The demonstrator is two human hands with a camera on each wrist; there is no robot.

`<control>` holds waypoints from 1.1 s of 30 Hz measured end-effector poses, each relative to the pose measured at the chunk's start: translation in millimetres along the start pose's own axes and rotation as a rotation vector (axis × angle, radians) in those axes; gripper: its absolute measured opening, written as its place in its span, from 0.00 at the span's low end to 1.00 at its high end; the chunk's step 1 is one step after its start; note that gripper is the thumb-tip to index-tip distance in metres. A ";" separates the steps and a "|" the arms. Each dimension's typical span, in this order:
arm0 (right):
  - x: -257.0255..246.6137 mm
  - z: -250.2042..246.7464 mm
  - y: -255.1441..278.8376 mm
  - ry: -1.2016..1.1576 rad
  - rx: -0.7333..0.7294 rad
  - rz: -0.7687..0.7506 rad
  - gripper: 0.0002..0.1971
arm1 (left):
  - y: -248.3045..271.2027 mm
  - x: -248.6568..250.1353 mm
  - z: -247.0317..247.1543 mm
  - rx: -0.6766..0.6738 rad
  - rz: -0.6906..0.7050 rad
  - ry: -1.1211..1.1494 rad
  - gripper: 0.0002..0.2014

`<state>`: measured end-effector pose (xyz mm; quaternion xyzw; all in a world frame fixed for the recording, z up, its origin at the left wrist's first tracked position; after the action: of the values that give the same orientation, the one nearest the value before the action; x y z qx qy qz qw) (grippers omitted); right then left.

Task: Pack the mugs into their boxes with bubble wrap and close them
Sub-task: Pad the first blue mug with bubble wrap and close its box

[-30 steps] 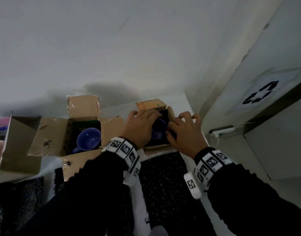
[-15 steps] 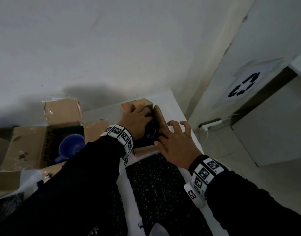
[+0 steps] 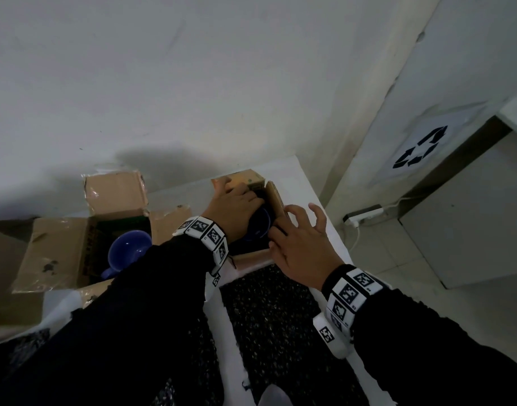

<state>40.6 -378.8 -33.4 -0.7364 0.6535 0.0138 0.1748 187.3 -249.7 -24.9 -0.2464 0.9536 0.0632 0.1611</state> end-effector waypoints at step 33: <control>8.1 13.1 101.7 -0.044 -0.435 0.435 0.31 | 166.0 101.8 -5.9 0.170 -0.251 0.311 0.06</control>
<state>-53.9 -391.5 -72.0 -0.5989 0.7735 0.2064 0.0200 20.1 -152.1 -47.0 -0.3553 0.9308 -0.0766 0.0388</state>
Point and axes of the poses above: each hand's wrist, its own y-axis away from the middle knuckle, its own z-axis out of the palm, x = y × z, the point moved 1 cm from there along -y, towards the middle knuckle, and after that the axes turned 11 degrees about -y, right-handed, at the moved point
